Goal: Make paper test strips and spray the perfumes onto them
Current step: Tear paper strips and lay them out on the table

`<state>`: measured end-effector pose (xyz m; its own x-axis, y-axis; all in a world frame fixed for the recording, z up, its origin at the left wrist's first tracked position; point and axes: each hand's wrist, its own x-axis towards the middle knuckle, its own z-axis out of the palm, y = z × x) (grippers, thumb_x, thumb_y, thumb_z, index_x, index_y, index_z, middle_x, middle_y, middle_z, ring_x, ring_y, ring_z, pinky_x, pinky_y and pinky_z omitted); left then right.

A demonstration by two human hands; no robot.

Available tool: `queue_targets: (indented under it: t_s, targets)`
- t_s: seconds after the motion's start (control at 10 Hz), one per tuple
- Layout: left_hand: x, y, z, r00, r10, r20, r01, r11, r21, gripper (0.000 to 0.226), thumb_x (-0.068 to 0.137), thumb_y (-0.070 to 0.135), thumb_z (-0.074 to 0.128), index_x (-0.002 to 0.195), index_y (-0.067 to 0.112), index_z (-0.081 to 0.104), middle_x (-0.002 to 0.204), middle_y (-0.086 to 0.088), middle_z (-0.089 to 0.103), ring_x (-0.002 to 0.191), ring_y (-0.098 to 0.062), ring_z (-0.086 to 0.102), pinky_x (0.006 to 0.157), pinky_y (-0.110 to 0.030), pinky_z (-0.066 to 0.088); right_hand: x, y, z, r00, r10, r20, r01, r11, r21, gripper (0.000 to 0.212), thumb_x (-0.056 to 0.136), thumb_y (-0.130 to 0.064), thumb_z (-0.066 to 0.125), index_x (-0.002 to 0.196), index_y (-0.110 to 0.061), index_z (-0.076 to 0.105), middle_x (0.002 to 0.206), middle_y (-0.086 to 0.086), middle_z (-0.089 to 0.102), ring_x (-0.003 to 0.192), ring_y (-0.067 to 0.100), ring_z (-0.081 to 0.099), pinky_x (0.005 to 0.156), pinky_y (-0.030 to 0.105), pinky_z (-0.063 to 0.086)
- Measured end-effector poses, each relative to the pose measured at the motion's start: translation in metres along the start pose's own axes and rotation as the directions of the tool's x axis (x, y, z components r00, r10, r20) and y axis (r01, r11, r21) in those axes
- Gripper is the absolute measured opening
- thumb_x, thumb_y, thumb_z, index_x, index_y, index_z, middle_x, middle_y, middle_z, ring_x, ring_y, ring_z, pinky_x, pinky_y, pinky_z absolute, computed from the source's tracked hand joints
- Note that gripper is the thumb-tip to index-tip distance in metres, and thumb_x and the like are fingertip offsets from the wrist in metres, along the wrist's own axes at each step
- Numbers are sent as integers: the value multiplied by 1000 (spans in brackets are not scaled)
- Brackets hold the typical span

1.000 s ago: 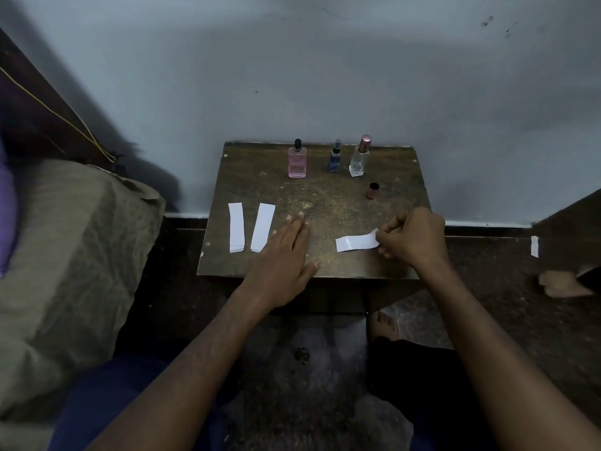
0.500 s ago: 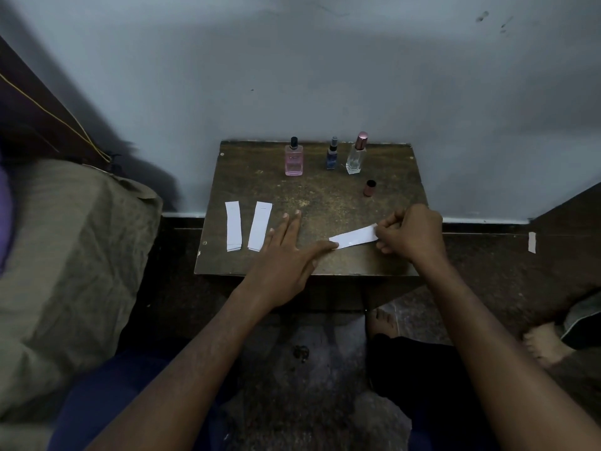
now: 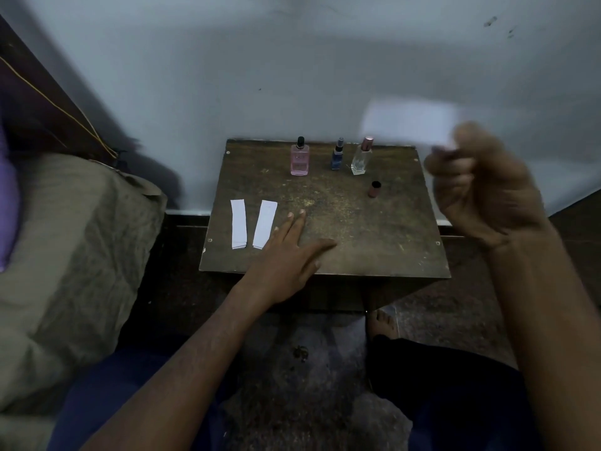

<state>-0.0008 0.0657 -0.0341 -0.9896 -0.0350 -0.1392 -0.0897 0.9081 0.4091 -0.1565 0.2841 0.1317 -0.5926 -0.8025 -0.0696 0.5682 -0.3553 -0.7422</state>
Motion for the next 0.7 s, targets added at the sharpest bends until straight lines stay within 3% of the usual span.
queue_targets:
  t_s: [0.1,0.2,0.3,0.4,0.5,0.6,0.7]
  targets:
    - [-1,-1,1,1000,-1,-16,1,1000,1,57,110,43,48,163,42,29,178,-13,-7,165,-31,-10,131,-48,9,1,14,-20,985,151,-80,-153,988,-27,32,76,2,87,103,2,70,85,12,73,63,15,69,59,26,62]
    - [-2,-2,3,1000,-29,-3,29,1000,8,65,110,46,46,168,31,19,178,-9,-11,165,-27,-11,133,-48,7,1,52,-34,894,-44,-447,-424,243,-872,14,82,-12,87,88,-5,77,71,5,78,62,15,74,68,32,66]
    - [-1,-4,9,999,-43,6,43,997,62,72,112,47,41,171,20,8,178,-9,-15,164,-27,-15,134,-49,6,6,33,-21,954,-30,-299,-159,795,-586,27,74,-12,85,92,0,70,61,-1,68,50,5,62,47,11,50]
    - [1,-4,13,999,-53,13,52,995,88,78,112,48,37,170,13,-3,176,-9,-21,163,-27,-19,134,-48,2,7,19,5,992,103,66,-117,959,259,23,76,4,85,91,-1,68,70,4,66,52,6,62,45,12,51]
    - [1,-6,16,998,-59,26,56,994,98,78,113,49,32,168,11,-8,175,-9,-25,162,-26,-22,134,-48,0,9,58,-26,925,108,-365,-357,578,-734,7,84,-8,83,81,-8,77,75,7,75,63,14,69,58,24,62]
    - [2,-7,16,998,-54,25,51,992,117,77,113,47,34,169,7,-1,176,-11,-20,164,-28,-18,134,-48,2,10,71,-31,907,-102,-408,-383,200,-902,10,86,-15,84,85,-10,75,69,3,76,64,15,73,64,28,63]
    - [3,-7,15,998,-61,18,59,993,99,78,112,48,37,169,9,0,177,-10,-16,164,-26,-16,134,-47,2,6,40,-6,990,48,-134,-73,979,-192,24,79,-6,83,94,-1,65,66,-1,64,49,2,57,44,10,47]
